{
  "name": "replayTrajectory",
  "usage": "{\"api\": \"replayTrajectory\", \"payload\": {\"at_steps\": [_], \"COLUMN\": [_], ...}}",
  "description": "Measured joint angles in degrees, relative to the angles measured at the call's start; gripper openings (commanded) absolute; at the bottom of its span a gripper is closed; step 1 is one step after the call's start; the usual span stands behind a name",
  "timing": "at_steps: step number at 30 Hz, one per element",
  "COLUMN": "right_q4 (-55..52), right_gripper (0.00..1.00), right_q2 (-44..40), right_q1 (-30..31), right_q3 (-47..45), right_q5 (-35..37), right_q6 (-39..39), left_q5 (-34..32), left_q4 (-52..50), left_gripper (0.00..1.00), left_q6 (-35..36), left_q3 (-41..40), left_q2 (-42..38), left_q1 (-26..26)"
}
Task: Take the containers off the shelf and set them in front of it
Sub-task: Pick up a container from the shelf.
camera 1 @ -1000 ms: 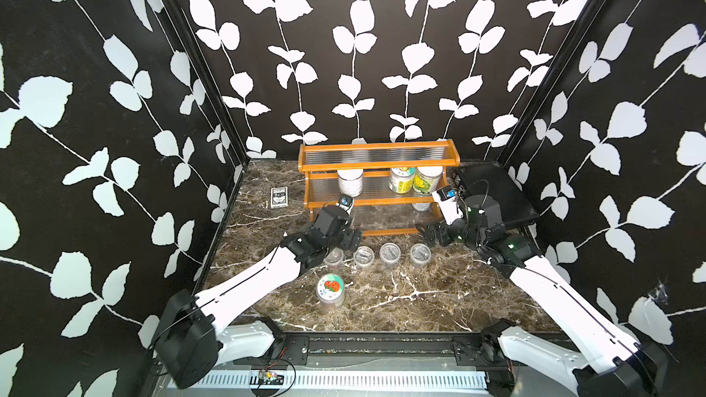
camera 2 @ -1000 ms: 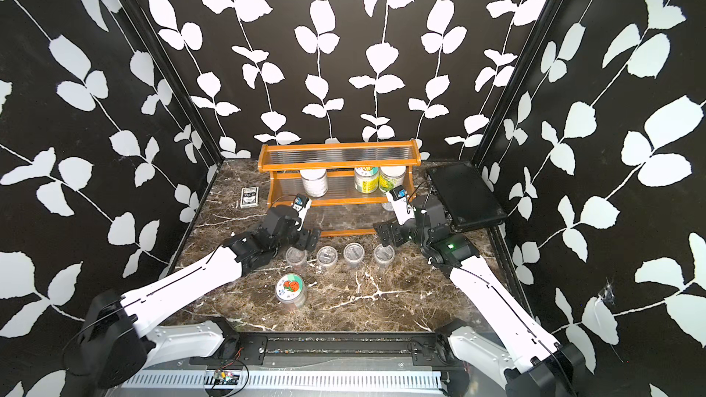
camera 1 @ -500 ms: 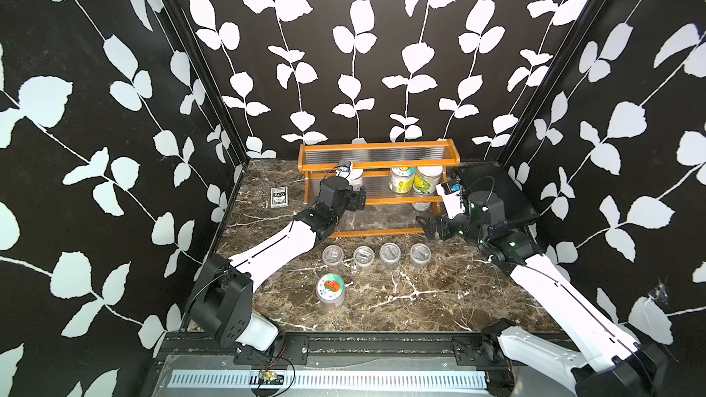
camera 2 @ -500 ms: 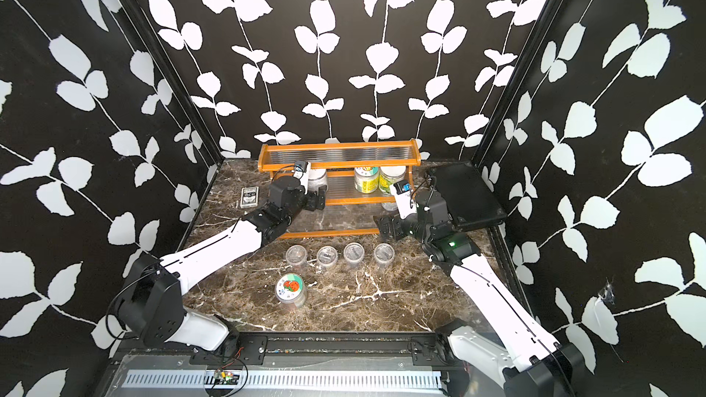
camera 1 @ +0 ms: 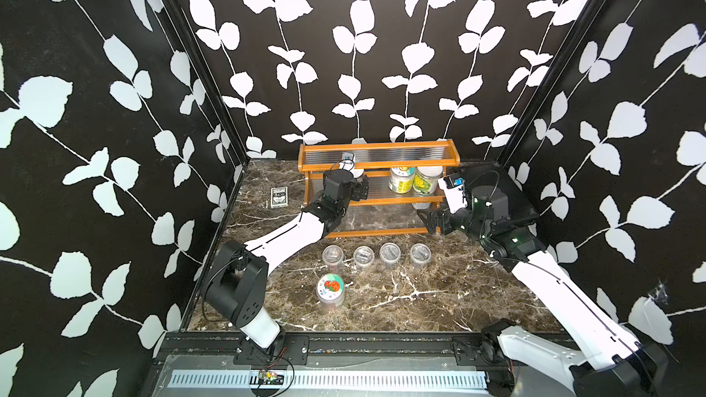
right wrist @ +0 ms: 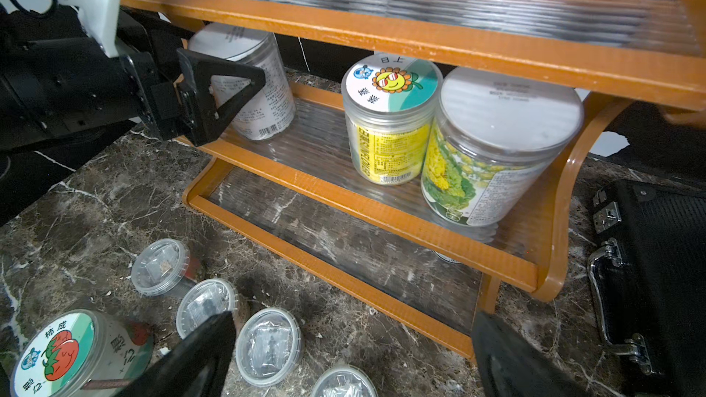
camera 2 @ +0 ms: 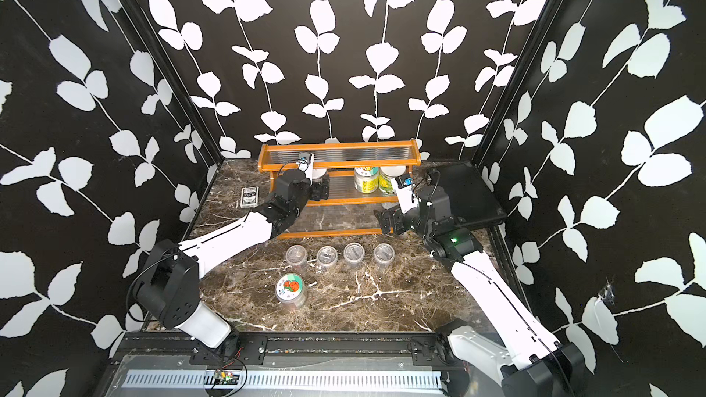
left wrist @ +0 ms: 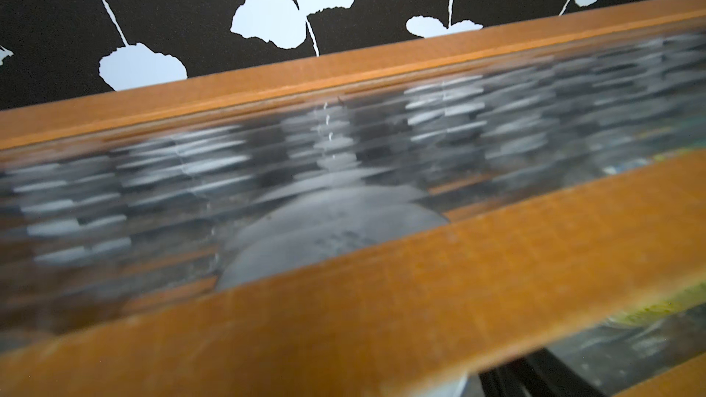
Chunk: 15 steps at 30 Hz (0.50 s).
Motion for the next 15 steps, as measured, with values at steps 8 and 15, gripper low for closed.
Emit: {"api": "replayTrajectory", "payload": {"at_steps": [8,15], "right_q4": [-1.18,-1.27], "right_gripper": [1.0,1.0], "right_q2": [1.07,1.05], "right_q1": [-1.42,-1.49], "right_q3": [1.73,1.75], "right_q5": [-0.96,-1.81], "right_q6": [-1.4,-1.31], "left_q5": [0.28,0.48], "left_q4": [3.93,5.92], "left_gripper": [0.99,0.99], "left_q6": [0.79,2.19], "left_q3": [-0.63,-0.52], "left_q2": [1.77,2.86], "left_q1": [0.61,1.14]}}
